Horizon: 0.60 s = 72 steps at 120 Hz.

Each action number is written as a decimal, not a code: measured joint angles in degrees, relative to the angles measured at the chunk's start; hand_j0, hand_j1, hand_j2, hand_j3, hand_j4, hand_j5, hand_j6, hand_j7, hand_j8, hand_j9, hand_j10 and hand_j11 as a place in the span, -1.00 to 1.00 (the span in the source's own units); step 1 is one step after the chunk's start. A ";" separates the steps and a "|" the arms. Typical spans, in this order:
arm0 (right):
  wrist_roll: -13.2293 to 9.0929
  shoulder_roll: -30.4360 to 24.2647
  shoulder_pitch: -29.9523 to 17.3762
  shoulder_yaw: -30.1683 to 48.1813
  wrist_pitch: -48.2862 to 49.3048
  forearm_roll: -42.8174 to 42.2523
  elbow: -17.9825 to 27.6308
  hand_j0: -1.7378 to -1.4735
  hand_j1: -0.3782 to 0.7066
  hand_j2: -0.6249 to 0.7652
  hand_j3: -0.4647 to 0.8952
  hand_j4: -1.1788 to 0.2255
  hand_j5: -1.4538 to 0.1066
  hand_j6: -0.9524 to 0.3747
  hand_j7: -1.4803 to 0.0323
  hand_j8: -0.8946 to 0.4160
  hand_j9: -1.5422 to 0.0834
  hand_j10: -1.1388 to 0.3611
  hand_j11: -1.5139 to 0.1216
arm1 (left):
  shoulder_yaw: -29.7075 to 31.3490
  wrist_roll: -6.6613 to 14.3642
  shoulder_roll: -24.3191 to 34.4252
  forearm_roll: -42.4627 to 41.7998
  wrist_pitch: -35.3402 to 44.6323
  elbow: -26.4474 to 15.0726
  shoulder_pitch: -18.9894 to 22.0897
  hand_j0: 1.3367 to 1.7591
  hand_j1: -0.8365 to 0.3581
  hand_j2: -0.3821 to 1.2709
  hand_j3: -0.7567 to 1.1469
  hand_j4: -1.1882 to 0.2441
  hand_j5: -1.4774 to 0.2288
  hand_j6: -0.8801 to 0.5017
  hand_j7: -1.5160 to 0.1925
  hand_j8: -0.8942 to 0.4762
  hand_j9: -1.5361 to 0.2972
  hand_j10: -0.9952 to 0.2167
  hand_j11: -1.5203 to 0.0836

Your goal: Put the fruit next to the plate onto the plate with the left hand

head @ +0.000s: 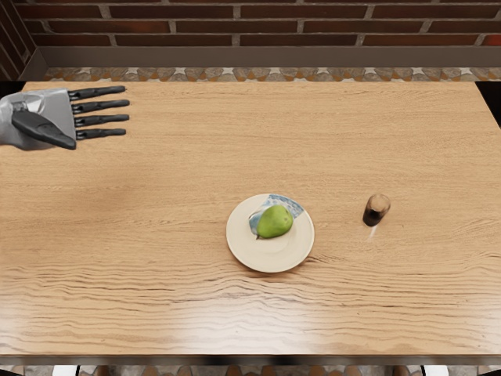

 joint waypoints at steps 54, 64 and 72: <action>0.00 0.00 0.01 0.00 0.01 -0.02 0.00 -0.40 -0.91 -0.11 -0.32 0.66 0.84 0.41 0.93 0.34 0.87 0.50 0.83 | 0.01 0.00 1.33 -1.83 -0.01 4.42 0.44 0.52 0.98 -0.54 -0.20 0.66 0.73 0.28 0.77 0.31 0.67 0.64 0.89; 0.00 0.00 -0.01 0.00 0.01 -0.01 0.00 -0.40 -0.91 -0.11 -0.32 0.66 0.84 0.41 0.93 0.34 0.87 0.50 0.83 | 0.01 0.00 2.14 -1.97 -0.01 5.32 0.37 0.52 0.98 -0.54 -0.20 0.66 0.73 0.28 0.77 0.31 0.67 0.64 0.89; 0.00 0.00 0.00 0.00 0.00 -0.01 -0.01 -0.40 -0.91 -0.11 -0.32 0.66 0.84 0.41 0.93 0.34 0.87 0.50 0.83 | 0.01 0.00 2.17 -2.53 -0.01 6.84 0.35 0.52 0.98 -0.54 -0.20 0.66 0.73 0.28 0.77 0.31 0.67 0.64 0.89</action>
